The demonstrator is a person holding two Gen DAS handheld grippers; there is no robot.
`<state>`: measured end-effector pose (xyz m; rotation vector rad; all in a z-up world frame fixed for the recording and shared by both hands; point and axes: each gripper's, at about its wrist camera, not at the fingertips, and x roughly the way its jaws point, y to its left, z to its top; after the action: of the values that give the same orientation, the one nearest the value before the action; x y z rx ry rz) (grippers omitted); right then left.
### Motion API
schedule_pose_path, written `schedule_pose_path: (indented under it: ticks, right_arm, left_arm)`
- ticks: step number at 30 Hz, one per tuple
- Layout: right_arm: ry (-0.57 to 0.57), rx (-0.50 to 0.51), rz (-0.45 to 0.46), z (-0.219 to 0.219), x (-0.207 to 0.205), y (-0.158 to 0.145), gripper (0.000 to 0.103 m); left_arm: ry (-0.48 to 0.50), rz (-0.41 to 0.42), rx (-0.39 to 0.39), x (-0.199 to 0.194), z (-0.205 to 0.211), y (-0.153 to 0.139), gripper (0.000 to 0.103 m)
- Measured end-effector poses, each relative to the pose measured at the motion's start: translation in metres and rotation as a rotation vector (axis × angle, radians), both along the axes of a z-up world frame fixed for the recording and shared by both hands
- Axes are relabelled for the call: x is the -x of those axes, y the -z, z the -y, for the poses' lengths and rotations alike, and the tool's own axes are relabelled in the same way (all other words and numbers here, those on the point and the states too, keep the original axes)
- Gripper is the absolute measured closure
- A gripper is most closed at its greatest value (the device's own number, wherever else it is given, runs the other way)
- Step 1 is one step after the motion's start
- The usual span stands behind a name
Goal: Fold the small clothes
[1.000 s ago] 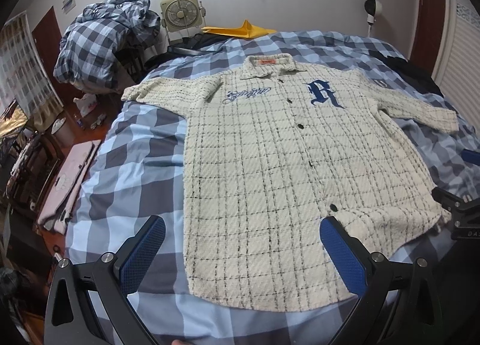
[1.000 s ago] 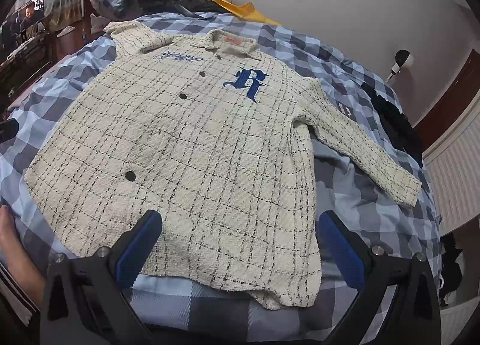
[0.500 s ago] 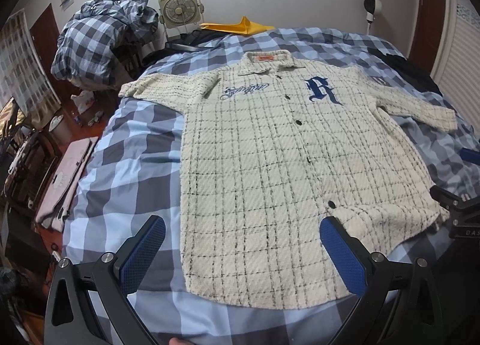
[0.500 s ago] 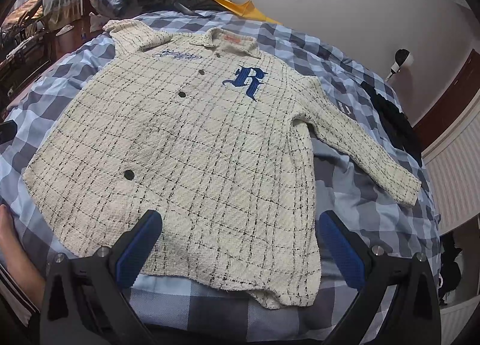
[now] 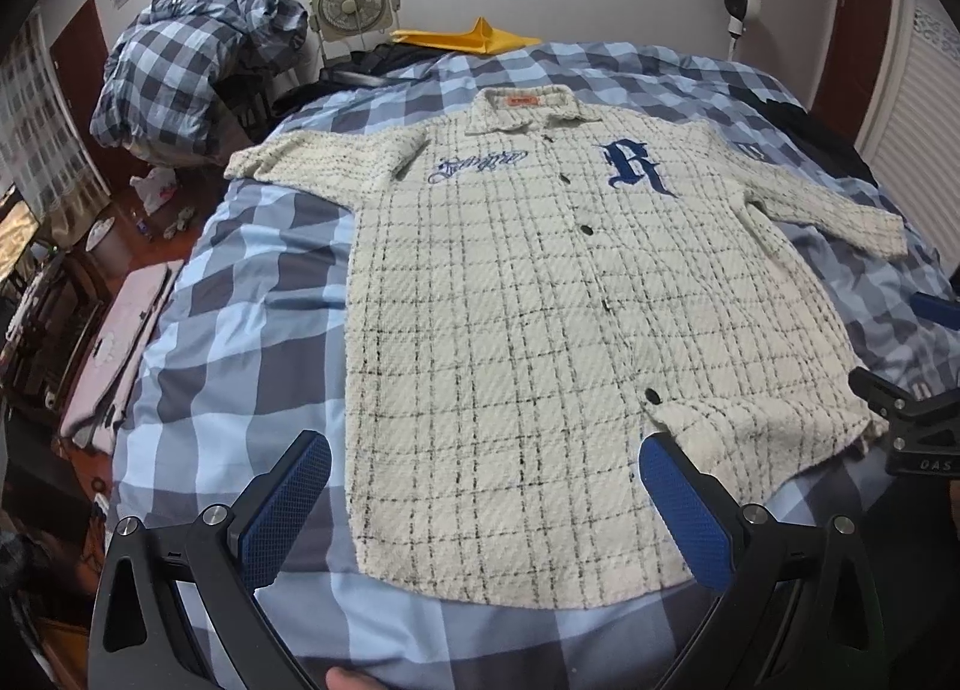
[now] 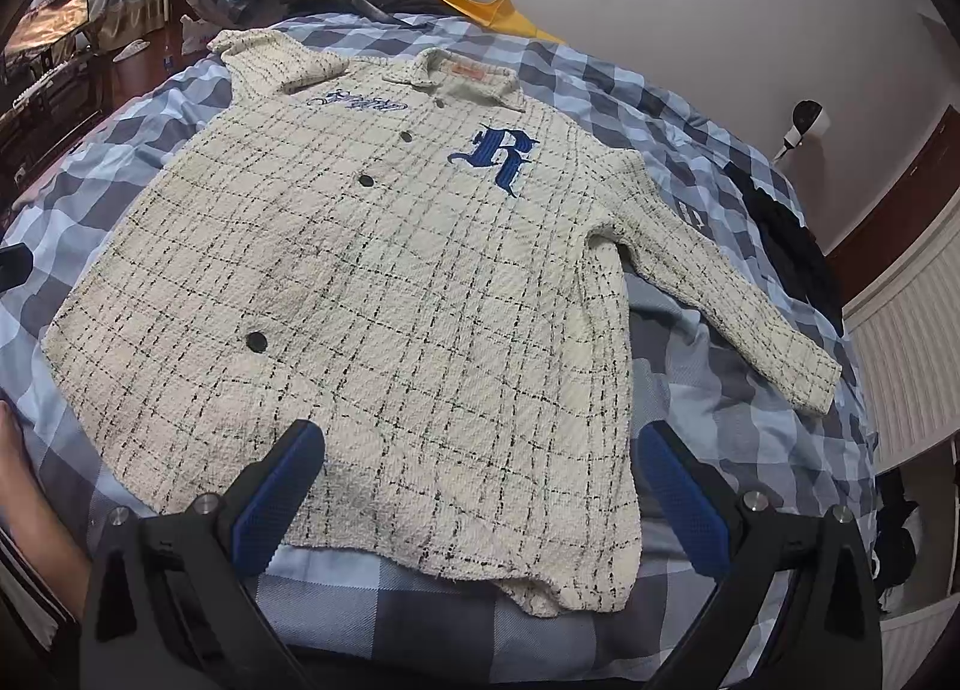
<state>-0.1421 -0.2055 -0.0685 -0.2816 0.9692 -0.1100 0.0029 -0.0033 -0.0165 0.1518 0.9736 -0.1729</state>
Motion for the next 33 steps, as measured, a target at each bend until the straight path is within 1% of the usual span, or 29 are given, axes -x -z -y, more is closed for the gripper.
schedule_pose_path:
  ticks: [6,12,15,18,20,22,24,25,26,27,30,31,33]
  right_arm:
    - [0.003,-0.002,0.0,0.0,0.0,-0.001,0.001]
    - [0.017,-0.011,-0.007,0.003,0.0,-0.002,0.001]
    - [0.02,-0.04,-0.014,0.008,-0.001,-0.006,0.001]
    - [0.05,-0.12,-0.033,0.023,-0.006,-0.016,0.001]
    - [0.097,-0.186,-0.052,0.036,-0.01,-0.022,0.001]
    - [0.152,-0.214,-0.05,0.051,-0.014,-0.027,0.001]
    - [0.194,-0.172,-0.04,0.059,-0.016,-0.03,0.001]
    - [0.208,-0.145,-0.033,0.061,-0.016,-0.03,0.001]
    - [0.219,-0.134,-0.03,0.064,-0.016,-0.03,0.001]
    - [0.238,-0.132,-0.024,0.068,-0.014,-0.03,0.001]
    - [0.247,-0.21,-0.046,0.089,-0.012,-0.032,0.001]
    - [0.254,-0.26,-0.058,0.105,-0.012,-0.035,0.001]
    - [0.293,-0.319,-0.064,0.131,-0.014,-0.04,0.001]
  left_arm:
    - [-0.009,-0.056,0.018,-0.003,-0.002,0.006,0.0]
    - [-0.005,-0.076,0.01,-0.006,0.001,0.006,0.0]
    - [0.002,-0.091,0.005,-0.01,0.002,0.001,0.0]
    - [0.015,-0.102,-0.049,-0.018,0.007,-0.003,0.0]
    - [0.019,-0.098,-0.066,-0.025,0.011,-0.009,0.0]
    - [0.019,-0.089,-0.051,-0.032,0.011,-0.014,0.0]
    - [-0.002,-0.081,-0.014,-0.041,0.007,-0.017,0.0]
    - [-0.023,-0.06,0.002,-0.043,0.003,-0.017,0.0]
    - [-0.037,-0.043,0.005,-0.044,0.001,-0.017,0.0]
    - [-0.052,-0.02,-0.008,-0.045,-0.003,-0.014,0.0]
    - [-0.058,-0.019,-0.049,-0.046,-0.013,-0.005,0.0]
    - [-0.065,-0.024,-0.053,-0.047,-0.016,-0.004,0.0]
    - [-0.092,-0.047,-0.038,-0.05,-0.024,-0.001,0.0]
